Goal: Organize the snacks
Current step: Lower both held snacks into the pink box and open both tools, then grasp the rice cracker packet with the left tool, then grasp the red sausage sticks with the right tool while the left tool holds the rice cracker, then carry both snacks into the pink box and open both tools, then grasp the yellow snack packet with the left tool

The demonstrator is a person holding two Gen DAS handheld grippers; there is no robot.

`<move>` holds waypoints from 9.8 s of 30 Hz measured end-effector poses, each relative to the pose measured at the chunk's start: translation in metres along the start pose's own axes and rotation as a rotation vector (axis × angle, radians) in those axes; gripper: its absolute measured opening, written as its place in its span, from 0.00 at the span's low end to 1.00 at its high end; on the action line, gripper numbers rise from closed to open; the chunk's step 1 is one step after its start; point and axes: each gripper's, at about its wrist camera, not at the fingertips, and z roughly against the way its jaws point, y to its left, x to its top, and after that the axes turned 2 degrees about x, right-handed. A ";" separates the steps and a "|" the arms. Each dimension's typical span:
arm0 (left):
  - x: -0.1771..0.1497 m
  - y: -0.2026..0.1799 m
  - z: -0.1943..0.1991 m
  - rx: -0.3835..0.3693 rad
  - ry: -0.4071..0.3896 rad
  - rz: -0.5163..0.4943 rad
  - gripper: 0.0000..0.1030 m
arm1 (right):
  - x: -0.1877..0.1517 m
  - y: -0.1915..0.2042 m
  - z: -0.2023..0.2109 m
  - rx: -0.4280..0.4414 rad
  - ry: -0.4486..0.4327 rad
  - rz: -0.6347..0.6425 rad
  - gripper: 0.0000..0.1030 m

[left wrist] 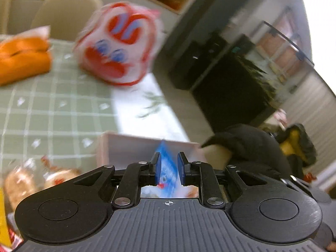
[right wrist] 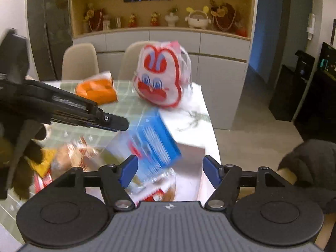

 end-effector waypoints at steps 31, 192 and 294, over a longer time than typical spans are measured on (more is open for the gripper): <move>-0.140 0.045 0.106 0.260 0.055 0.037 0.20 | -0.025 -0.008 -0.040 -0.123 0.005 -0.066 0.58; -0.131 -0.064 0.149 0.228 0.012 -0.195 0.38 | -0.087 0.050 0.100 0.245 0.063 -0.012 0.48; -0.179 0.141 0.190 0.507 -0.026 0.569 0.41 | -0.131 0.153 -0.005 0.249 0.235 0.218 0.71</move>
